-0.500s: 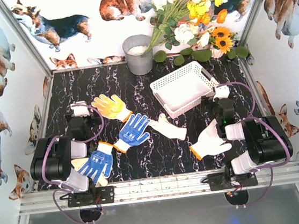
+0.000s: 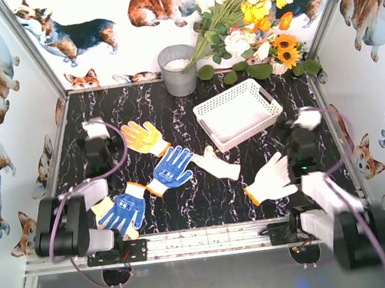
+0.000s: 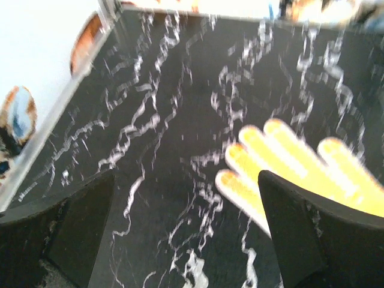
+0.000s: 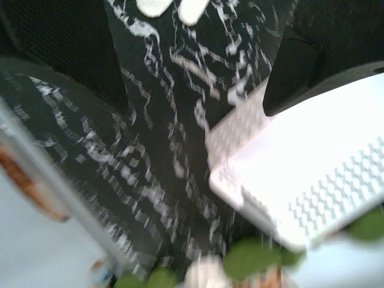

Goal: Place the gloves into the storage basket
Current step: Move the glove to the center of the board.

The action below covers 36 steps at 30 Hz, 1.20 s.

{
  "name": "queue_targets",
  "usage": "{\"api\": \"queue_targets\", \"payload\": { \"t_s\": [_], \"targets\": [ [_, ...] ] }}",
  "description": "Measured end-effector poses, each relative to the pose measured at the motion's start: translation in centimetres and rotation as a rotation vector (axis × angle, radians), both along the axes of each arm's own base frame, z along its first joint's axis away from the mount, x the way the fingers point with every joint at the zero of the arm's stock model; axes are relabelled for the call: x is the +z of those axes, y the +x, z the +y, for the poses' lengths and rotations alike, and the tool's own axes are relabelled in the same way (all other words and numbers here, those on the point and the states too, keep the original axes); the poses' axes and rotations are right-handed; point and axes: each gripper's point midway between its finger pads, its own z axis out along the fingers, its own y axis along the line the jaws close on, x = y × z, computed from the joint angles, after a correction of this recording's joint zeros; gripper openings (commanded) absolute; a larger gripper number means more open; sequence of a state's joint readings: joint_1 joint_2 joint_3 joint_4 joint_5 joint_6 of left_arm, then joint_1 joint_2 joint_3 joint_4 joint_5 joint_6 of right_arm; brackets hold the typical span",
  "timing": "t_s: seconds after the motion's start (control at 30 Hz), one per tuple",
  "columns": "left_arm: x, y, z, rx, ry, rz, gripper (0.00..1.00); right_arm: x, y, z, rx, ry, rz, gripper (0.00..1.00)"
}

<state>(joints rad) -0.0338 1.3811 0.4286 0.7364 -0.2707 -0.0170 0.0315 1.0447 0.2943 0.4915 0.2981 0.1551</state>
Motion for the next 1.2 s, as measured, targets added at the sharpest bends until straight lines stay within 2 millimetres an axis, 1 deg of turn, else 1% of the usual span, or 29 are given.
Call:
{"api": "queue_targets", "payload": {
  "t_s": [0.07, 0.13, 0.17, 0.2, 0.27, 0.33, 0.4, 0.47, 0.5, 0.53, 0.57, 0.63, 0.67, 0.73, 0.83, 0.9, 0.97, 1.07, 1.13, 1.2],
  "targets": [
    [3.1, 0.4, 0.3, 0.037, -0.033, -0.041, 1.00, 4.7, -1.0, -1.5, -0.077, 0.063, -0.094, 0.97],
    [5.7, 0.1, 0.6, 0.073, -0.072, -0.077, 1.00, 8.9, -2.1, -2.2, -0.107, 0.110, -0.182, 0.96],
    [6.8, -0.3, 0.7, 0.087, -0.096, -0.083, 1.00, 10.6, -2.7, -2.1, -0.100, 0.127, -0.213, 0.96],
    [7.7, -0.6, 0.7, 0.098, -0.116, -0.081, 1.00, 12.0, -3.1, -1.5, -0.070, 0.139, -0.228, 0.95],
    [9.4, -0.9, 0.3, 0.096, -0.156, -0.057, 1.00, 14.3, -3.6, 0.0, 0.010, 0.165, -0.235, 0.91],
    [11.3, -0.9, -0.5, 0.062, -0.193, -0.035, 1.00, 16.0, -3.4, 1.9, 0.101, 0.189, -0.190, 0.89],
    [13.4, -1.0, -1.9, 0.009, -0.212, -0.016, 1.00, 16.9, -3.0, 4.5, 0.201, 0.213, -0.115, 0.87],
    [15.3, -1.3, -3.7, -0.046, -0.209, -0.003, 1.00, 16.8, -3.0, 7.9, 0.305, 0.235, -0.026, 0.86],
    [16.1, -1.5, -5.1, -0.086, -0.198, 0.005, 1.00, 16.4, -3.3, 9.8, 0.357, 0.245, 0.026, 0.85],
    [16.7, -1.7, -6.4, -0.126, -0.181, 0.014, 1.00, 15.5, -3.7, 11.8, 0.409, 0.253, 0.089, 0.84],
    [17.2, -2.0, -7.8, -0.169, -0.159, 0.024, 1.00, 14.4, -4.3, 13.6, 0.450, 0.260, 0.154, 0.82],
    [17.2, -2.4, -9.6, -0.231, -0.120, 0.048, 1.00, 11.3, -6.3, 16.7, 0.515, 0.265, 0.305, 0.80],
    [16.8, -2.6, -10.0, -0.246, -0.103, 0.063, 1.00, 9.9, -7.5, 17.7, 0.532, 0.265, 0.377, 0.79],
    [15.6, -2.8, -9.8, -0.238, -0.075, 0.099, 1.00, 7.4, -9.8, 18.9, 0.539, 0.260, 0.505, 0.77],
    [13.3, -3.4, -8.8, -0.197, -0.046, 0.153, 1.00, 4.6, -12.6, 19.0, 0.493, 0.260, 0.643, 0.74],
    [12.0, -3.9, -8.1, -0.166, -0.027, 0.188, 1.00, 2.5, -14.2, 18.4, 0.437, 0.261, 0.724, 0.73],
    [11.6, -4.3, -7.4, -0.139, -0.011, 0.198, 1.00, 0.3, -15.6, 17.3, 0.366, 0.253, 0.808, 0.73],
    [11.9, -4.6, -6.6, -0.102, 0.005, 0.188, 1.00, -2.6, -17.3, 15.7, 0.262, 0.231, 0.914, 0.71],
    [11.9, -4.6, -6.3, -0.088, 0.010, 0.187, 1.00, -3.7, -18.0, 15.2, 0.220, 0.223, 0.953, 0.69],
    [11.6, -4.6, -6.3, -0.084, 0.014, 0.200, 1.00, -4.4, -18.1, 15.1, 0.199, 0.221, 0.971, 0.65]
  ]
}}
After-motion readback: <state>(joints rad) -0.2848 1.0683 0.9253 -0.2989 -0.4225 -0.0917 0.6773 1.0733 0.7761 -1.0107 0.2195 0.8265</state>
